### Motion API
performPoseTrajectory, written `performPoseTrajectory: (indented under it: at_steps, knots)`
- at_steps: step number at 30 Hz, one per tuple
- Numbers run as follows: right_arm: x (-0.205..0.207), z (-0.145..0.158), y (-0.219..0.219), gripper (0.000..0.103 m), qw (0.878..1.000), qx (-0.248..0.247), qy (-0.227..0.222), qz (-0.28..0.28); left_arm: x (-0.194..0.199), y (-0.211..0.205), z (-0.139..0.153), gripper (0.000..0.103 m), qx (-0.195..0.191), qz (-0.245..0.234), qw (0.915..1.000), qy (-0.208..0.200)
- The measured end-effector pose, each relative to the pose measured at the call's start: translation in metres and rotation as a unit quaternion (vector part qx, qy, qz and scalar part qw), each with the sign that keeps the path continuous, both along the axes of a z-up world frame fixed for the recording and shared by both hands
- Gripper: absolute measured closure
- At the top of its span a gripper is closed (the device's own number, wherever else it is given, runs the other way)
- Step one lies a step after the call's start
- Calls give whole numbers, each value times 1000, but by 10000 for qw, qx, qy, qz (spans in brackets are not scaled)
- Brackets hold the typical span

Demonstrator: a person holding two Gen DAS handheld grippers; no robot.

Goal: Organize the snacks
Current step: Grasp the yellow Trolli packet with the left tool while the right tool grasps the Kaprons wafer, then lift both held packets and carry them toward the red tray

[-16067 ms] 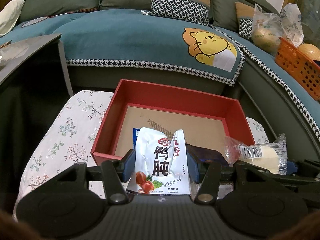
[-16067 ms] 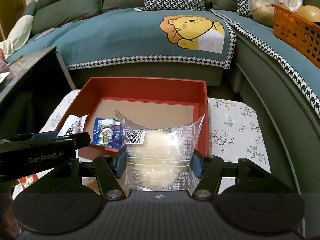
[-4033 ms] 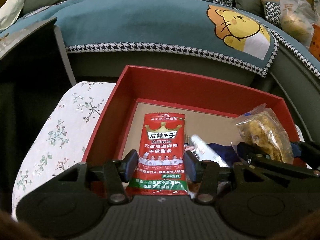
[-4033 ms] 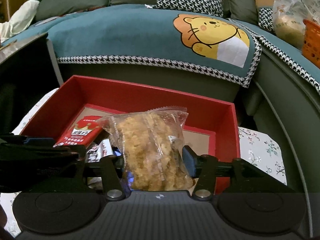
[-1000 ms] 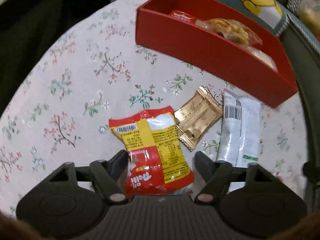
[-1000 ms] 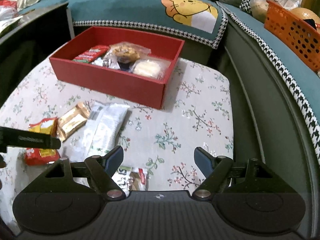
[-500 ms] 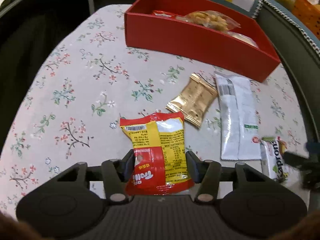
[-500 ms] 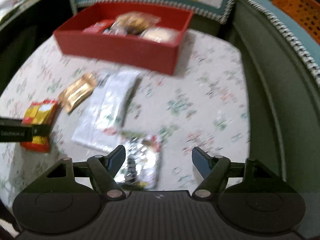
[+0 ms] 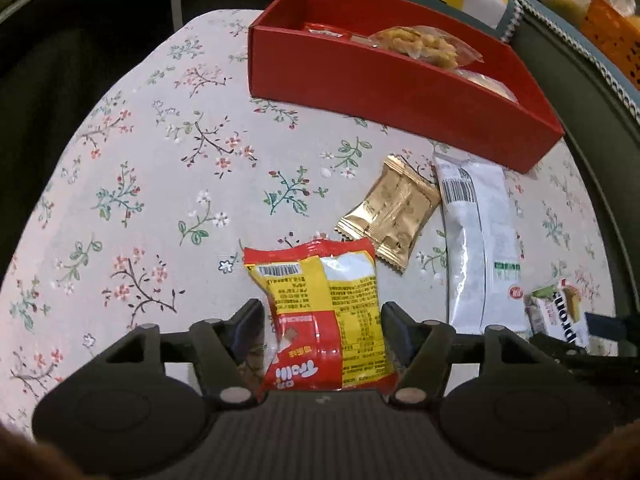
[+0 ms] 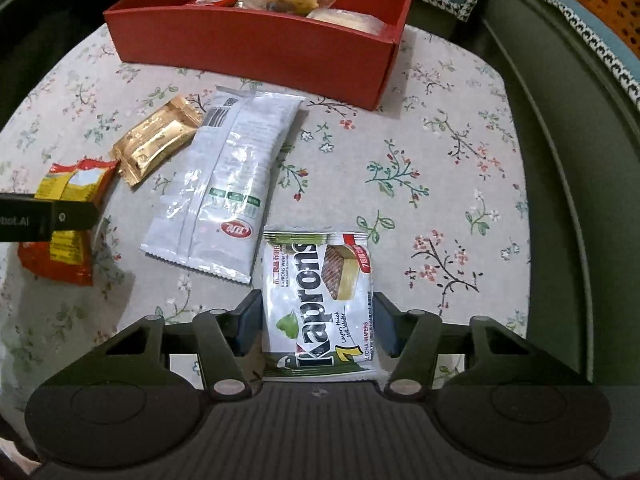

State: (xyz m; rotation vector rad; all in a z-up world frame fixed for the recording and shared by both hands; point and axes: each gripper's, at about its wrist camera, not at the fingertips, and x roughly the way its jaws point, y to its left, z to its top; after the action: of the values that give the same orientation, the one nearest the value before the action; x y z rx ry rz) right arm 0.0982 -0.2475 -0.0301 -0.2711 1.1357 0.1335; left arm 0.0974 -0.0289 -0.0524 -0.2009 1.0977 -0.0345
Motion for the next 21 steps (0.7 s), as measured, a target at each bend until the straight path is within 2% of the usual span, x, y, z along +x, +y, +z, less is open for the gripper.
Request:
performPoseTrajectory:
  at_steps: [6,9,12,14,17,20,21]
  knots:
    - [-13,12,4,39,9998,57,-169,34,-9,3,4,32,-86,-92,9999,-1]
    - [-21,17,10,39,9996,132,-212,112,-16,-1,6,32,-83,-259,9996,5]
    - [-28,8,20,39,9996,21,-92,262,-21,-3,4,31,-97,-371,9993,32]
    - [-31,0,26,39,9993,-119,-6,366,-21,-6,1,27,11,-405,9992,67]
    - [-30,-4,28,38,9992,-150,11,381,-20,-6,0,16,-56,-400,9992,29]
    - [-28,-5,28,28,9993,-149,20,346,-20,-12,-2,5,6,-473,9989,3]
    - [-28,-6,28,27,9993,-179,7,342,-20,-15,-3,3,60,-519,9986,-15]
